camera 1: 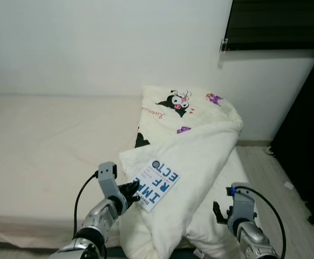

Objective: Clean up the room

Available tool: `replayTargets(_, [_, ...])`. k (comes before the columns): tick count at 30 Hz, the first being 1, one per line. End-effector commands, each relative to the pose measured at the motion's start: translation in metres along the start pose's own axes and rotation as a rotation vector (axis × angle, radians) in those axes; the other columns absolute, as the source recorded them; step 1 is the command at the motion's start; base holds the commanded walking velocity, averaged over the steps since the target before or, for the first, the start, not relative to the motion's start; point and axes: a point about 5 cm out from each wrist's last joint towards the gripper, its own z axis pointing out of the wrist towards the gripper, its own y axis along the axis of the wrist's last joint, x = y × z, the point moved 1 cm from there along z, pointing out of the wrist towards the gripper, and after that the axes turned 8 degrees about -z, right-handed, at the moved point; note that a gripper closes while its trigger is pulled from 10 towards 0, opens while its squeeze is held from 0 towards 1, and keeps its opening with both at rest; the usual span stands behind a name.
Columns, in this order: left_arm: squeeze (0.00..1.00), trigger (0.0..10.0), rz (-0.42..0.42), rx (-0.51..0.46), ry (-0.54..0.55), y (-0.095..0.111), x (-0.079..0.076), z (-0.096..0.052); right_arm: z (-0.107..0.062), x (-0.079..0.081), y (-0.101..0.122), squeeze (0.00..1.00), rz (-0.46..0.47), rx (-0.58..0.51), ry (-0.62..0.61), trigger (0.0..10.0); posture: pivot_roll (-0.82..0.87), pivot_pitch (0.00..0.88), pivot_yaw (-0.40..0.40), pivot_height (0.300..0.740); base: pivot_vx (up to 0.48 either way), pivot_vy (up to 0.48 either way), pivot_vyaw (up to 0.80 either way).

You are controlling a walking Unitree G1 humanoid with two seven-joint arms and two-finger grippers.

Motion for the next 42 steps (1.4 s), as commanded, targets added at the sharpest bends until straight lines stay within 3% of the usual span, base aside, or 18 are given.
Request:
replayTargets(1, [0.00,10.0,-0.050,0.010,0.028,-0.005,0.003,-0.001,0.000,0.002,0.003,0.00,0.019,-0.025,0.008,10.0,-0.05,0.014,0.026,0.611,0.000,0.000,0.00])
replayTargets(3, [0.00,10.0,-0.069,0.003,0.029,-0.004,0.004,-0.001,0.002,0.002,0.010,0.00,0.029,-0.055,0.018,10.0,-0.05,0.013,0.025,0.606,0.000,0.000,0.00])
replayTargets(4, [0.73,10.0,-0.100,-0.009,0.016,-0.002,0.005,-0.002,0.004,0.003,0.020,0.00,0.044,-0.093,0.030,10.0,-0.05,0.015,0.026,0.601,0.000,0.000,0.00])
replayTargets(5, [1.00,10.0,-0.120,-0.019,0.007,-0.001,0.007,-0.003,0.005,0.003,0.028,0.00,0.058,-0.125,0.039,10.0,-0.06,0.015,0.025,0.596,0.000,0.000,0.00])
replayTargets(9, [1.00,10.0,-0.181,-0.013,-0.011,-0.003,0.013,-0.007,0.007,0.003,0.050,0.00,0.100,-0.213,0.054,10.0,-0.06,0.019,0.026,0.581,0.000,0.000,0.00])
replayTargets(11, [1.00,10.0,-0.255,-0.026,-0.076,-0.002,0.011,-0.008,0.006,0.002,0.068,0.00,0.129,-0.285,0.067,10.0,-0.07,0.030,0.030,0.571,0.000,0.000,0.00])
replayTargets(14, [1.00,10.0,-0.279,-0.035,-0.101,0.000,0.010,-0.009,0.005,0.002,0.074,0.00,0.136,-0.309,0.072,10.0,-0.07,0.030,0.030,0.566,0.000,0.000,0.00])
replayTargets(16, [1.00,10.0,-0.334,-0.068,-0.167,0.006,0.006,-0.008,0.002,0.002,0.089,0.00,0.157,-0.374,0.091,10.0,-0.08,0.047,0.029,0.556,0.000,0.000,0.00])
replayTargets(20, [1.00,10.0,-0.344,-0.094,-0.192,0.011,0.004,-0.008,-0.002,0.003,0.101,0.00,0.176,-0.424,0.109,10.0,-0.08,0.057,0.028,0.546,0.000,0.000,0.00])
replayTargets(25, [1.00,10.0,-0.338,-0.165,-0.118,0.026,0.009,-0.006,-0.009,0.009,0.120,0.00,0.182,-0.490,0.151,10.0,-0.09,0.085,0.026,0.531,0.000,0.000,0.00])
replayTargets(27, [1.00,10.0,-0.323,-0.229,-0.015,0.039,0.018,-0.007,-0.016,0.013,0.131,0.00,0.185,-0.524,0.179,10.0,-0.09,0.110,0.025,0.516,0.000,0.000,0.00])
replayTargets(32, [1.00,10.0,-0.324,-0.276,0.010,0.050,0.021,-0.008,-0.020,0.016,0.135,0.00,0.184,-0.533,0.191,10.0,-0.09,0.120,0.023,0.496,0.000,0.000,0.00])
replayTargets(36, [1.00,10.0,-0.331,-0.454,-0.073,0.104,0.014,-0.012,-0.024,0.019,0.138,0.00,0.189,-0.534,0.212,10.0,-0.07,0.136,0.012,0.476,0.000,0.000,0.00])
replayTargets(38, [1.00,10.0,-0.317,-0.479,-0.082,0.113,0.012,-0.013,-0.025,0.019,0.138,0.00,0.191,-0.531,0.217,10.0,-0.07,0.136,0.012,0.466,0.000,0.000,0.00])
replayTargets(39, [0.64,10.0,-0.234,-0.479,-0.053,0.119,0.015,-0.016,-0.025,0.022,0.140,0.00,0.188,-0.532,0.225,10.0,-0.07,0.138,0.009,0.461,0.000,0.000,0.00])
replayTargets(41, [0.64,10.0,-0.128,-0.482,-0.013,0.127,0.018,-0.019,-0.026,0.025,0.143,0.00,0.186,-0.530,0.236,10.0,-0.07,0.138,0.009,0.451,0.000,0.000,0.00])
replayTargets(42, [0.00,10.0,-0.094,-0.474,0.020,0.127,0.023,-0.021,-0.026,0.027,0.144,0.00,0.179,-0.530,0.241,10.0,-0.05,0.137,0.012,0.446,0.000,0.000,0.00])
